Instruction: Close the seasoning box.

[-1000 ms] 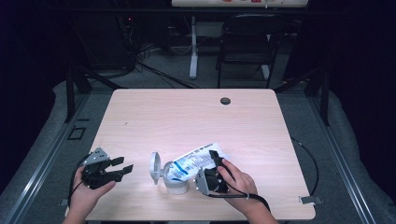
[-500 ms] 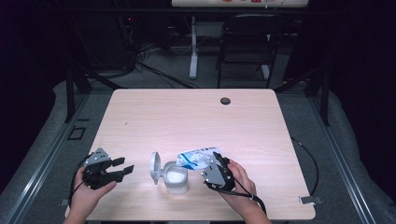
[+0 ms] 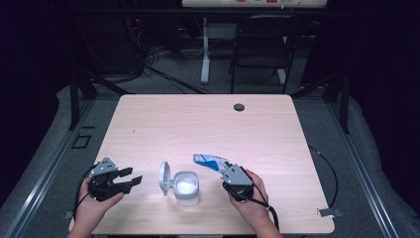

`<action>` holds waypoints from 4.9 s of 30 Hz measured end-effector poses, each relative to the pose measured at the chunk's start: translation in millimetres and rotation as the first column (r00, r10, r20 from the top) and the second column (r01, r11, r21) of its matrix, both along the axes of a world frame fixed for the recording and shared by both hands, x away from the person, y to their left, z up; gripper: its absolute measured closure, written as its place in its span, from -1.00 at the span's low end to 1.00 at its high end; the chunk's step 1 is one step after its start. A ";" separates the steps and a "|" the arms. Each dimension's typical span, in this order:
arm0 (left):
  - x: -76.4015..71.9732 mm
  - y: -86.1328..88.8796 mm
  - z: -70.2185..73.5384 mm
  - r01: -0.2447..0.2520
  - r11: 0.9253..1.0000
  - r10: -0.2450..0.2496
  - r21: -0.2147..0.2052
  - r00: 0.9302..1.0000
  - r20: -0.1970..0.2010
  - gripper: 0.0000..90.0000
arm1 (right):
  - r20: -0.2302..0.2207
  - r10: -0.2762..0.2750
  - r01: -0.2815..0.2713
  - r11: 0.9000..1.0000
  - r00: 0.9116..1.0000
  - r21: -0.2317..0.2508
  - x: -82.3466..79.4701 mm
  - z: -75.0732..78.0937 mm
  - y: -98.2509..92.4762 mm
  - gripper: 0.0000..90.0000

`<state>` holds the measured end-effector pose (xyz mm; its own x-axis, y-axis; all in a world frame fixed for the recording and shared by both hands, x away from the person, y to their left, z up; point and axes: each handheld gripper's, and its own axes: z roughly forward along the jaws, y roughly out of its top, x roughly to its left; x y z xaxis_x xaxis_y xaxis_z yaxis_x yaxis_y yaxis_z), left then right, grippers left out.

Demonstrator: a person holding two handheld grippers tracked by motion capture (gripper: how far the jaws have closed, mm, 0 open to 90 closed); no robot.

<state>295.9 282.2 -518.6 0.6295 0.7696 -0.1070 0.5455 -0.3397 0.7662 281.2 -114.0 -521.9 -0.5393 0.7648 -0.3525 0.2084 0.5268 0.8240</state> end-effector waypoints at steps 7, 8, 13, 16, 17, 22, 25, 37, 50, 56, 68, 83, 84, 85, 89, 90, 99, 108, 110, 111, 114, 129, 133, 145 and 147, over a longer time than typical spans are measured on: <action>0.1 -0.9 -0.8 -0.001 1.000 0.001 0.000 1.000 0.005 0.04 | -0.082 -0.012 0.025 0.987 0.997 0.157 9.3 3.9 -10.8 0.66; 0.1 -0.8 -0.7 0.000 1.000 0.000 0.000 1.000 0.005 0.03 | -0.093 -0.012 0.029 0.982 0.996 0.185 10.4 3.5 -12.2 0.66; 0.3 0.3 -0.3 0.000 1.000 0.000 0.000 1.000 -0.003 0.04 | -0.131 -0.016 0.049 0.967 0.991 0.250 11.5 -2.7 -18.7 0.66; 0.7 -0.3 -1.1 0.004 1.000 -0.004 0.002 1.000 0.000 0.03 | -0.145 -0.017 0.056 0.961 0.989 0.272 11.9 -7.5 -21.2 0.66; 0.4 -0.9 -1.3 0.001 1.000 -0.001 0.001 1.000 0.001 0.04 | -0.148 -0.017 0.058 0.958 0.989 0.281 12.1 -8.7 -22.1 0.66; 0.2 -1.4 -0.5 0.004 1.000 -0.004 0.000 1.000 0.007 0.03 | -0.165 -0.023 0.071 0.954 0.986 0.291 11.7 -11.7 -28.8 0.65; 0.3 -1.5 -0.9 0.005 1.000 -0.005 0.000 1.000 0.003 0.03 | -0.181 -0.032 0.085 0.951 0.983 0.298 11.6 -13.6 -33.2 0.65; 0.4 -3.8 -2.8 0.008 1.000 -0.008 0.006 1.000 -0.002 0.03 | -0.200 -0.041 0.104 0.943 0.979 0.315 14.4 -17.9 -38.3 0.63; 0.6 -4.1 -4.1 0.003 1.000 -0.003 0.002 1.000 0.002 0.03 | -0.220 -0.072 0.138 0.943 0.973 0.304 18.6 -22.9 -45.1 0.63; 0.5 -3.5 -3.4 0.004 1.000 -0.004 0.002 1.000 -0.002 0.03 | -0.238 -0.084 0.152 0.946 0.968 0.287 21.4 -26.4 -47.2 0.63; 0.7 -4.1 -4.1 0.004 1.000 -0.004 0.002 1.000 0.002 0.04 | -0.260 -0.101 0.176 0.943 0.960 0.284 25.3 -32.1 -49.2 0.62; 0.3 -4.5 -2.9 0.010 1.000 -0.010 0.002 1.000 -0.001 0.04 | -0.296 -0.107 0.192 0.941 0.949 0.278 29.0 -38.6 -49.5 0.56; 0.3 -4.6 -2.9 0.010 1.000 -0.010 0.003 1.000 -0.001 0.04 | -0.299 -0.107 0.194 0.941 0.948 0.279 29.3 -39.3 -49.8 0.56; 0.4 -4.5 -2.7 0.011 1.000 -0.010 0.006 1.000 -0.003 0.04 | -0.301 -0.106 0.193 0.941 0.948 0.279 29.5 -39.6 -50.0 0.56; 0.5 -5.3 -2.2 0.013 1.000 -0.013 0.006 1.000 -0.003 0.04 | -0.303 -0.108 0.194 0.943 0.947 0.271 29.7 -40.5 -49.5 0.55; 0.6 -5.4 -2.1 0.013 1.000 -0.013 0.006 1.000 -0.002 0.04 | -0.307 -0.106 0.191 0.946 0.946 0.261 29.6 -40.6 -49.7 0.54; 3.0 -8.4 0.1 0.021 1.000 -0.021 -0.005 1.000 0.010 0.04 | -0.328 -0.112 0.201 0.947 0.938 0.252 26.7 -43.3 -55.1 0.37; 8.3 -16.1 2.4 0.043 0.999 -0.043 -0.007 0.999 0.014 0.04 | -0.352 -0.122 0.222 0.939 0.928 0.261 21.3 -47.8 -65.1 0.21; 9.2 -17.8 3.2 0.047 0.999 -0.047 -0.011 0.999 0.015 0.04 | -0.350 -0.128 0.227 0.939 0.928 0.260 20.1 -48.2 -66.7 0.17; 10.0 -18.6 3.2 0.051 0.999 -0.051 -0.013 0.999 0.018 0.04 | -0.349 -0.129 0.228 0.939 0.928 0.258 19.7 -48.0 -67.5 0.16; 11.5 -20.0 3.2 0.055 0.998 -0.054 -0.011 0.998 0.016 0.04 | -0.353 -0.127 0.231 0.935 0.927 0.269 17.7 -48.3 -70.4 0.15; 11.9 -22.0 7.8 0.060 0.998 -0.060 -0.017 0.998 0.025 0.06 | -0.333 -0.130 0.229 0.933 0.934 0.278 11.8 -42.2 -74.0 0.05; 10.7 -22.3 10.3 0.061 0.998 -0.060 -0.022 0.998 0.031 0.07 | -0.336 -0.136 0.225 0.944 0.932 0.242 11.7 -37.2 -72.0 0.04; 8.2 -24.8 16.1 0.073 0.997 -0.071 -0.023 0.996 0.050 0.14 | -0.334 -0.143 0.228 0.945 0.932 0.232 4.6 -25.1 -75.9 -0.03; 7.5 -25.6 17.7 0.077 0.997 -0.076 -0.022 0.996 0.049 0.16 | -0.337 -0.141 0.230 0.942 0.931 0.243 2.7 -24.5 -78.3 -0.03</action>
